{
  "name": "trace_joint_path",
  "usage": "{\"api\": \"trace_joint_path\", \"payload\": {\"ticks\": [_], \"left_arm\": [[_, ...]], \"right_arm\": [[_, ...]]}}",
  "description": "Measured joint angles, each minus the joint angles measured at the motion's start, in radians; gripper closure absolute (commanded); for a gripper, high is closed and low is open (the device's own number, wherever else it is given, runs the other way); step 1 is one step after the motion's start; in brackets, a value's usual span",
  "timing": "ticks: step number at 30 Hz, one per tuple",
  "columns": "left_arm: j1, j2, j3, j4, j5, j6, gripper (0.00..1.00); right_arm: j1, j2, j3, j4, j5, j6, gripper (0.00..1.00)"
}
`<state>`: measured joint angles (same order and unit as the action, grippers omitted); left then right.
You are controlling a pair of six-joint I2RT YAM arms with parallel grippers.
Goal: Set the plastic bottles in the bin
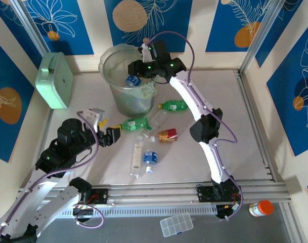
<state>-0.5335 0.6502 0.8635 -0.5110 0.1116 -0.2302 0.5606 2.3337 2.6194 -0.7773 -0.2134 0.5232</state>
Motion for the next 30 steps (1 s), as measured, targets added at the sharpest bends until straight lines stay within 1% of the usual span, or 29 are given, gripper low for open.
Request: {"api": "trace_joint_path", "payload": {"ticks": [5,7,12,15,18,23,27,30], "left_arm": [[0.000,-0.007,0.002,0.001,-0.024,0.003,0.04],[0.000,-0.014,0.002,0.001,-0.035,0.002,0.00],[0.000,-0.002,0.002,-0.003,-0.065,-0.014,0.01],[-0.001,0.032,-0.002,-0.003,-0.091,-0.050,0.01],[-0.001,0.086,-0.007,-0.014,-0.113,-0.108,0.01],[-0.001,0.234,-0.007,-0.052,-0.116,-0.224,0.01],[-0.001,0.352,-0.008,-0.059,-0.039,-0.307,0.09],[-0.001,0.429,-0.008,-0.053,0.033,-0.356,0.14]], "right_arm": [[-0.002,-0.002,0.019,0.008,-0.057,0.000,0.52],[-0.004,-0.015,0.021,0.007,-0.069,0.000,0.51],[-0.005,-0.101,0.009,0.007,-0.068,-0.005,0.50],[0.002,-0.221,-0.080,0.021,-0.019,-0.021,0.48],[0.009,-0.389,-0.280,0.081,0.044,-0.026,0.47],[0.013,-0.663,-0.718,0.238,0.129,-0.016,0.47],[0.012,-0.798,-0.993,0.309,0.170,0.000,0.46],[0.001,-0.856,-1.126,0.323,0.181,0.008,0.46]]}}
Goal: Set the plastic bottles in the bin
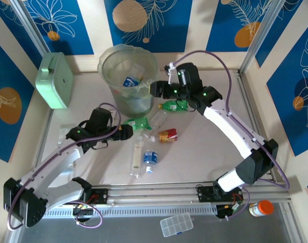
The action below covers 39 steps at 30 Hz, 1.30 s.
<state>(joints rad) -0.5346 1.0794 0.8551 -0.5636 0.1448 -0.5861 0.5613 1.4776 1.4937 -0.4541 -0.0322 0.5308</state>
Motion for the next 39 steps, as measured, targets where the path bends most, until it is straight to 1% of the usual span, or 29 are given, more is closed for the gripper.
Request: {"api": "trace_joint_path", "payload": {"ticks": [4,9,14,24,26,28,32,39], "left_arm": [[-0.003,0.099,-0.004,0.007,0.081,-0.036,0.15],[-0.031,0.180,-0.009,0.010,0.121,-0.053,0.15],[-0.081,0.263,0.000,0.001,0.119,-0.062,0.16],[-0.184,0.437,0.099,-0.028,0.070,-0.063,0.18],[-0.192,0.459,0.108,-0.034,0.055,-0.063,0.20],[-0.193,0.480,0.109,-0.041,0.034,-0.061,0.28],[-0.195,0.502,0.117,-0.065,-0.011,-0.045,0.35],[-0.195,0.502,0.140,-0.112,-0.090,-0.008,0.44]], "right_arm": [[-0.026,-0.064,-0.112,0.010,0.003,0.014,0.45],[-0.056,-0.148,-0.191,0.030,0.002,0.027,0.44],[-0.085,-0.200,-0.227,0.048,0.002,0.040,0.44],[-0.130,-0.231,-0.301,0.052,0.001,0.083,0.44],[-0.142,-0.242,-0.313,0.055,-0.006,0.092,0.44],[-0.159,-0.251,-0.320,0.055,-0.016,0.100,0.44],[-0.188,-0.265,-0.332,0.065,-0.032,0.113,0.44],[-0.204,-0.270,-0.346,0.074,-0.055,0.127,0.44]]}}
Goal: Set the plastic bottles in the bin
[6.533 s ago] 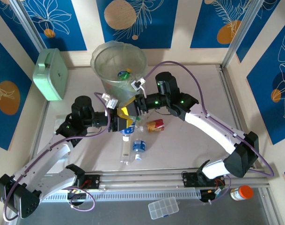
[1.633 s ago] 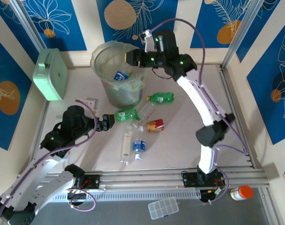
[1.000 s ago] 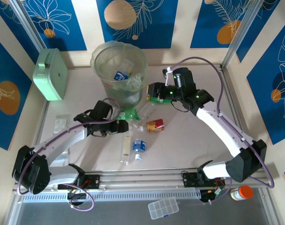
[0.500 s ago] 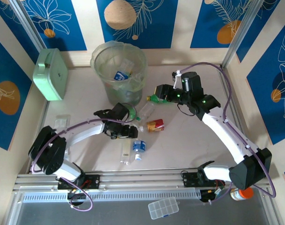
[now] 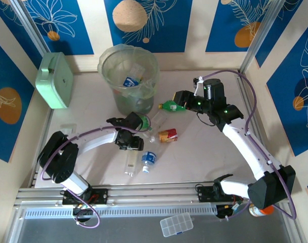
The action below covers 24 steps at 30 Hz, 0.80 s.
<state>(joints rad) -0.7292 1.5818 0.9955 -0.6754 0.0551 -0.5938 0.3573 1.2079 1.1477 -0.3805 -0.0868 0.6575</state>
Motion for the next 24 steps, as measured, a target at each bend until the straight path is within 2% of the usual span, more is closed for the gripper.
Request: {"api": "trace_joint_path", "payload": {"ticks": [5,10,16,21,24], "left_arm": [[0.000,-0.008,0.018,-0.048,-0.070,0.047,0.48],[0.000,-0.018,0.019,-0.082,-0.105,0.077,0.35],[0.000,-0.018,0.019,-0.102,-0.132,0.070,0.24],[0.000,-0.018,0.019,-0.101,-0.139,0.045,0.23],[0.000,-0.018,0.017,-0.089,-0.137,0.026,0.26]], "right_arm": [[0.000,0.000,0.000,0.008,-0.016,0.006,0.45],[0.000,0.007,0.000,0.017,-0.037,0.010,0.45],[0.000,0.014,0.000,0.020,-0.045,0.010,0.45],[0.000,0.014,0.000,0.021,-0.045,0.009,0.45],[0.000,0.014,0.000,0.021,-0.044,0.009,0.45]]}}
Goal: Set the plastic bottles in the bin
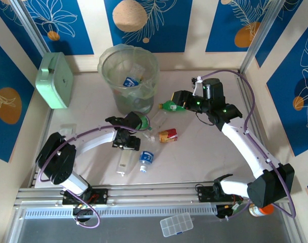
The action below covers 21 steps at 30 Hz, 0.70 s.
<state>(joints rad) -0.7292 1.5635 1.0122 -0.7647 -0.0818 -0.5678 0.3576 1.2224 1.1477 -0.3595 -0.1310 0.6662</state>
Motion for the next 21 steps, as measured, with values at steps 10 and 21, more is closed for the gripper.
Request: {"api": "trace_joint_path", "payload": {"ticks": [10,21], "left_arm": [[-0.004,0.019,-0.014,0.028,0.010,-0.027,0.31],[-0.021,0.029,-0.031,0.035,-0.002,-0.029,0.39]], "right_arm": [[0.000,0.000,-0.004,0.002,0.000,0.000,0.45],[0.003,-0.001,-0.006,0.001,0.000,0.000,0.45]]}}
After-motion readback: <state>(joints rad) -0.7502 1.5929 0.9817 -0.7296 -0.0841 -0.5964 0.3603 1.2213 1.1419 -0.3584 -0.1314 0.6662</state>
